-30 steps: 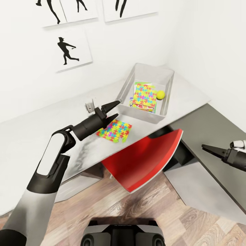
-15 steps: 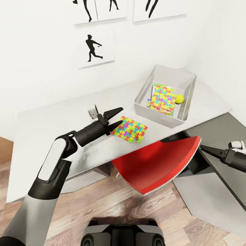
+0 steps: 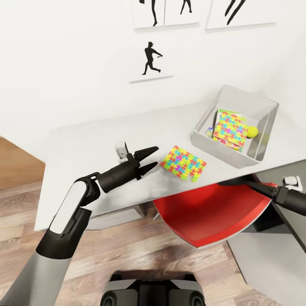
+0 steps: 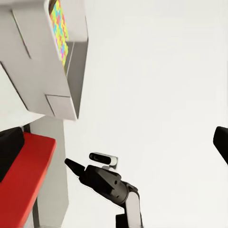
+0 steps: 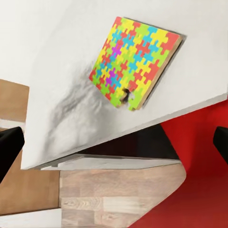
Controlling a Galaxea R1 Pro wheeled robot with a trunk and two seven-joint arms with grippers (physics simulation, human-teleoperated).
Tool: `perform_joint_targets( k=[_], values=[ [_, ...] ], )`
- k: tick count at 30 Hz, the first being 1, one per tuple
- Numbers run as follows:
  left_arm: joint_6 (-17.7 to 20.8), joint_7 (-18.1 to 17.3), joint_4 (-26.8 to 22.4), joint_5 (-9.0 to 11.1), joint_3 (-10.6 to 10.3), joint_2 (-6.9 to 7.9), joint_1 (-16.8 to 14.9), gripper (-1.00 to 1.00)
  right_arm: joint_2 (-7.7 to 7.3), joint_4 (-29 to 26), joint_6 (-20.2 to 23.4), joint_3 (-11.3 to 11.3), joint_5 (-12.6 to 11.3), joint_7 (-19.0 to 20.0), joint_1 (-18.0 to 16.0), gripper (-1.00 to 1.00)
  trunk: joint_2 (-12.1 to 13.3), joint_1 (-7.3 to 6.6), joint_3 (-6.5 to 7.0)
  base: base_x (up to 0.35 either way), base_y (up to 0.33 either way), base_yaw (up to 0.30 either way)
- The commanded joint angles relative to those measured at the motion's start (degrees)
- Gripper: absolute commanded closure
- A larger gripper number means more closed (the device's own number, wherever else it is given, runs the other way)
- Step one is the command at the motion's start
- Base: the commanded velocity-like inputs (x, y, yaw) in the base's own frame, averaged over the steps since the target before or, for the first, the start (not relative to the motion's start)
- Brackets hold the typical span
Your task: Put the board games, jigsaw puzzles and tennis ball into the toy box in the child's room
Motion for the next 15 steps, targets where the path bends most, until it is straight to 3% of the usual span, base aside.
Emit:
perform_joint_targets(
  k=[1,6,15],
  values=[
    [0.07,0.37,-0.01,0.53,-0.07,0.02,-0.05,-1.00,-0.01,0.00,0.28,-0.08,0.24,0.35,-0.02,-1.00,-0.09,0.03,-0.07,0.000,0.000,0.298],
    [0.24,1.53,-0.02,0.57,-1.07,0.01,0.27,-1.00,0.26,0.00,0.28,0.01,0.27,0.16,-0.04,-1.00,-0.09,0.03,-0.07,0.000,0.000,0.210],
    [0.40,1.93,-0.04,0.60,-1.70,-0.44,0.44,-1.00,0.41,0.11,0.28,0.10,0.39,-0.58,-0.42,-1.00,-0.09,0.03,-0.07,0.000,0.000,0.078]
  ],
)
